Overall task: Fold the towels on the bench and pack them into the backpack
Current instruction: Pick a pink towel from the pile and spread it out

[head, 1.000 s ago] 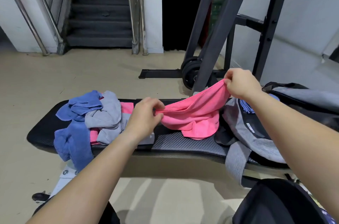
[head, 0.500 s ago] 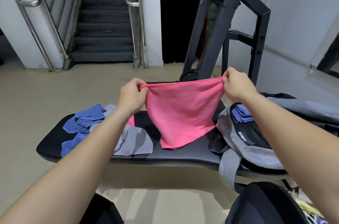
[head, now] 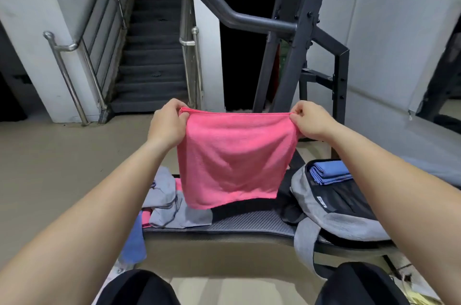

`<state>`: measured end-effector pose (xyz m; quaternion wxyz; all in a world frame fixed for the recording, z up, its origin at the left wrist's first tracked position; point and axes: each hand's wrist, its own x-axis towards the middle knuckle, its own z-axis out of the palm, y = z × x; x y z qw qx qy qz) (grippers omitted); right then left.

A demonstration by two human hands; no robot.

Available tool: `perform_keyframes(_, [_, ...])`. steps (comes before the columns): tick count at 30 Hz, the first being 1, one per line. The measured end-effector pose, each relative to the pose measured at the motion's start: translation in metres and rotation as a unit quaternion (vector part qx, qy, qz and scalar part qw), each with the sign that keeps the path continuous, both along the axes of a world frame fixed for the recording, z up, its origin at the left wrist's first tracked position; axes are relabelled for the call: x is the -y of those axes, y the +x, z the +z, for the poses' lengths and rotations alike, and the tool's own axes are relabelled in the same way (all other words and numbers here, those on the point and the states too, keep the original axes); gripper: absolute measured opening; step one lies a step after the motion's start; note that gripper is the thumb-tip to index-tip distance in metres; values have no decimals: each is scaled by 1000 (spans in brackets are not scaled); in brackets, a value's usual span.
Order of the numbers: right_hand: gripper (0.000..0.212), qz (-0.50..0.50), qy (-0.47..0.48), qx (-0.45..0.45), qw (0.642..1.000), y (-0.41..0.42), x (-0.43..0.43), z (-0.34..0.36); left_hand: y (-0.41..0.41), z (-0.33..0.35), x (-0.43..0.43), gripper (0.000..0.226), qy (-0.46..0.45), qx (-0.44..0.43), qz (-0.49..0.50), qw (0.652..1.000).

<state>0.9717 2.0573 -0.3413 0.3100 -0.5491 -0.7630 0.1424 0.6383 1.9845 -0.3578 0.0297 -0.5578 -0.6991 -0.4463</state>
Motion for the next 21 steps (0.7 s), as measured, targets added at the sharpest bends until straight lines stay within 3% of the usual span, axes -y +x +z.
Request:
perform_keyframes(5, [14,23,-21,-47,998,-2,-1,-10,-8,-23,-3,14,-43,-10,4,999])
perform_keyframes(13, [15,-33,-35,46,998,-20,-58,-85,-22,-90,-50,4,-113,-19,14,993])
perform_keyframes(21, [13,-57,-84,-51,993,-39,-104,-143,-24,-136,-97,7,-121,35,9,992])
